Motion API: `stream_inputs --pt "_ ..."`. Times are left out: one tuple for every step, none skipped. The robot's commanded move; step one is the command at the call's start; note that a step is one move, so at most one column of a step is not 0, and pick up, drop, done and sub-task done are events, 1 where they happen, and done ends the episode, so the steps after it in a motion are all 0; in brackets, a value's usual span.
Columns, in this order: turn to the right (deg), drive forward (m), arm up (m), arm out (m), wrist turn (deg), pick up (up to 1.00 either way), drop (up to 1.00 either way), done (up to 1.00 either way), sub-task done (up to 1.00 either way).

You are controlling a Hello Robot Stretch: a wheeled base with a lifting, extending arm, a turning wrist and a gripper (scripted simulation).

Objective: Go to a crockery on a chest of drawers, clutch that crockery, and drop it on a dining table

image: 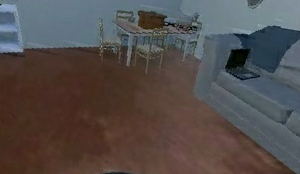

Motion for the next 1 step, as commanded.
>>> stream_inputs --pt "0.0 1.0 0.0 0.0 0.0 0.0 0.0 0.0 0.0"
